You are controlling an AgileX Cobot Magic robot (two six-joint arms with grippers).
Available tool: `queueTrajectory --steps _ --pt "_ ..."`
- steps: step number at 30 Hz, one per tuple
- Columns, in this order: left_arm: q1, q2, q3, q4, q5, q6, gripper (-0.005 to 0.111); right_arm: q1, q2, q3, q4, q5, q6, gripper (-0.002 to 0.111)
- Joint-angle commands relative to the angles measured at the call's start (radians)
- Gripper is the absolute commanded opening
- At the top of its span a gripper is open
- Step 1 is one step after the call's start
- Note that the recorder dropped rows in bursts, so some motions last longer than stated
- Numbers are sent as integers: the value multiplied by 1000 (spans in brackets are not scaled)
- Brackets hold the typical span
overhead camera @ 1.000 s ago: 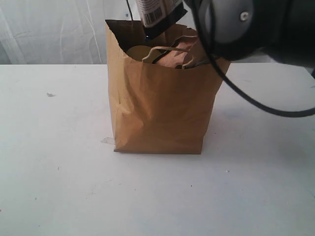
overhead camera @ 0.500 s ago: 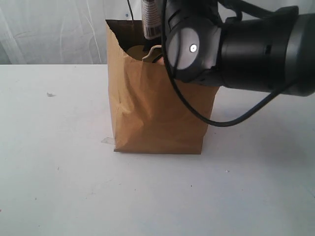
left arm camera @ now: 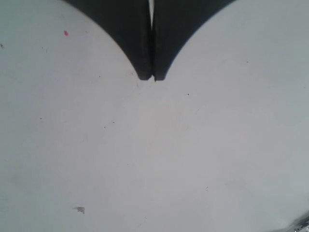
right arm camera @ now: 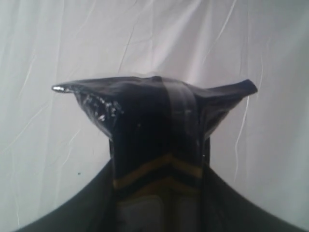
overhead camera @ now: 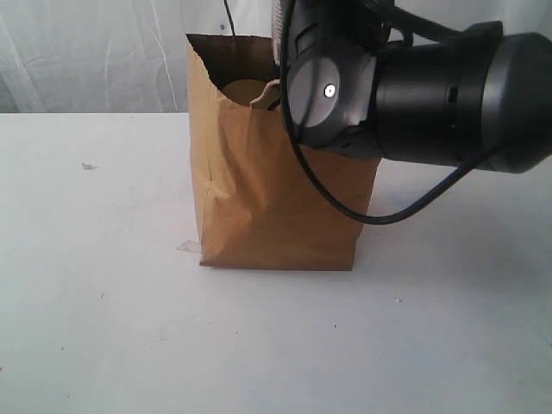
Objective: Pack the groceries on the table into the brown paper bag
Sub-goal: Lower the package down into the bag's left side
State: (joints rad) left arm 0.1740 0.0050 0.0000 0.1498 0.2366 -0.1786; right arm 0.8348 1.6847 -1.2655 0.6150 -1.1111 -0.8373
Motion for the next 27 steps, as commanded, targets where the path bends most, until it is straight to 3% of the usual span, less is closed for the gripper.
queueTrajectory --steps 1,6,11,17,21,27 --pt "-7 -5 0 0 -5 0 0 -30 -17 -18 -39 -39 -25 0" --pt "-7 -5 0 0 -5 0 0 -58 -17 -18 -37 -14 8 0" --pt "-7 -5 0 0 -5 0 0 -58 -17 -18 -39 150 12 0" --pt "-7 -5 0 0 -5 0 0 -58 -17 -18 -39 180 12 0" --pt "-7 -5 0 0 -5 0 0 -58 -17 -18 -39 304 3 0" --pt "-7 -5 0 0 -5 0 0 -58 -17 -18 -45 320 3 0"
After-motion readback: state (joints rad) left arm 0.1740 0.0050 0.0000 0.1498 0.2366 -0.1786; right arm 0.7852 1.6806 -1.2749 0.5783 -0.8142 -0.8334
